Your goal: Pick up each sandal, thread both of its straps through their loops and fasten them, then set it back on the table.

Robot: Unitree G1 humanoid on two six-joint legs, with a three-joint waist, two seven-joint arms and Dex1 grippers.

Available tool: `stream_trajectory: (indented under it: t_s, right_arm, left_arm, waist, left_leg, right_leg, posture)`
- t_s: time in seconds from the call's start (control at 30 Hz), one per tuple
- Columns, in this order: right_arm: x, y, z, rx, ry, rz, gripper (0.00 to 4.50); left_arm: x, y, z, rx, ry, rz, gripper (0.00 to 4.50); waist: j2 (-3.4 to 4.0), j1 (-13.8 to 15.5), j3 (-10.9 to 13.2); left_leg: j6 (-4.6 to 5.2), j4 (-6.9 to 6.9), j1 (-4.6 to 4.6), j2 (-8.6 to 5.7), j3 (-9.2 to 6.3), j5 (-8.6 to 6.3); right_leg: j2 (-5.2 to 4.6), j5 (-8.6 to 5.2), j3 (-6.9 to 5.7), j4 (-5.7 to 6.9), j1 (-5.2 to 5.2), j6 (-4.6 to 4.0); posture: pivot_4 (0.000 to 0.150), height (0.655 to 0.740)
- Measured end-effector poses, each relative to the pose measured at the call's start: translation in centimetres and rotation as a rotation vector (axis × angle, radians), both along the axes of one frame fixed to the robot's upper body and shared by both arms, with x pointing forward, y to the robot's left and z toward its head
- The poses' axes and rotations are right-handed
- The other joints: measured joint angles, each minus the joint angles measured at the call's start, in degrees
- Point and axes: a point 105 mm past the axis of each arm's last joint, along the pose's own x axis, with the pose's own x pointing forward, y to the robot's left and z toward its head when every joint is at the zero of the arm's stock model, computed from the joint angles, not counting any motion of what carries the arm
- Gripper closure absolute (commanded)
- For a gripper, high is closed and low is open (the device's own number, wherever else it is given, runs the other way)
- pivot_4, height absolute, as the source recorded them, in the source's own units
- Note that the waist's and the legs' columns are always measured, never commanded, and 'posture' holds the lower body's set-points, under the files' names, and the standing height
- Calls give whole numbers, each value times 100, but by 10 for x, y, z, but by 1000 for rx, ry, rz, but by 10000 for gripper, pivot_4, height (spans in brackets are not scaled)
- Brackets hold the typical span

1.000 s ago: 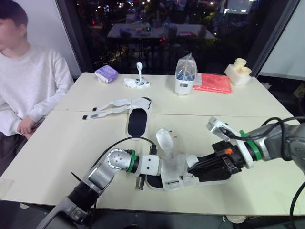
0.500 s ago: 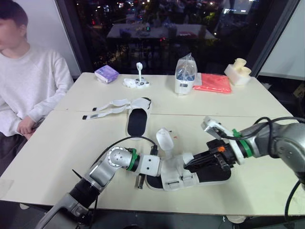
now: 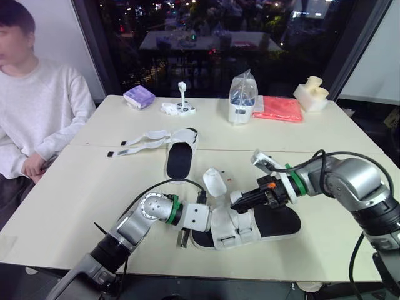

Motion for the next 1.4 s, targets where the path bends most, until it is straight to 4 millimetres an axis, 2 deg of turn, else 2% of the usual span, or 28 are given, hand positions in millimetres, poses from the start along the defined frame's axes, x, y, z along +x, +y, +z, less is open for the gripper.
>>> stream_trajectory:
  t_s: [0.07, 0.17, 0.4, 0.67, 0.87, 1.17, 1.4]
  right_arm:
    - [3, 0, -7, -8, 17, -4, 44640]
    - [7, -1, -12, -10, 21, -7, 35519]
    - [25, -10, -28, -22, 53, -115, 1629]
    - [50, -16, -31, 7, 47, -226, 659]
    - [65, -25, -13, 24, 15, -280, 659]
    - [59, -40, -23, -8, 119, -338, 659]
    - [54, -27, -38, 6, 185, -319, 659]
  left_arm:
    - [0, 0, 0, 0, 0, 1, 45000]
    - [0, 0, 0, -1, 0, 1, 45000]
    - [-1, 0, -1, -1, 1, 2, 45000]
    - [-1, 0, -1, -2, 4, 6, 45000]
    - [-1, 0, 0, -2, 4, 6, 45000]
    - [-1, 0, -1, -1, 4, 6, 45000]
    - [-1, 0, -1, -1, 4, 6, 45000]
  waist:
    - [2, -2, -1]
    - [1, -3, -3]
    - [5, -5, -11]
    - [9, -8, -13]
    - [11, -7, -14]
    - [13, -11, -15]
    - [16, -13, -16]
  left_leg:
    - [-1, 0, 1, 0, 0, 0]
    - [-2, 0, 2, 0, 0, 1]
    - [-2, -1, 2, 0, 0, 1]
    - [-4, -2, 2, 0, 1, 3]
    - [-3, -2, 2, 0, 1, 4]
    - [-4, -2, 2, 0, 1, 3]
    - [-5, -2, 2, 0, 1, 3]
  right_leg:
    - [0, 0, 0, 1, 0, 0]
    - [2, 0, -1, 2, 1, 0]
    - [3, 0, -5, 1, 2, 0]
    - [7, 0, -6, 1, 1, 0]
    - [10, 0, -6, 2, 1, 0]
    - [7, 0, -6, 2, 1, 0]
    - [7, 0, -6, 3, 1, 0]
  posture:
    - [1500, 7400]
    - [1500, 7400]
    - [1500, 7400]
    - [1500, 7400]
    - [1500, 7400]
    - [1500, 7400]
    - [1500, 7400]
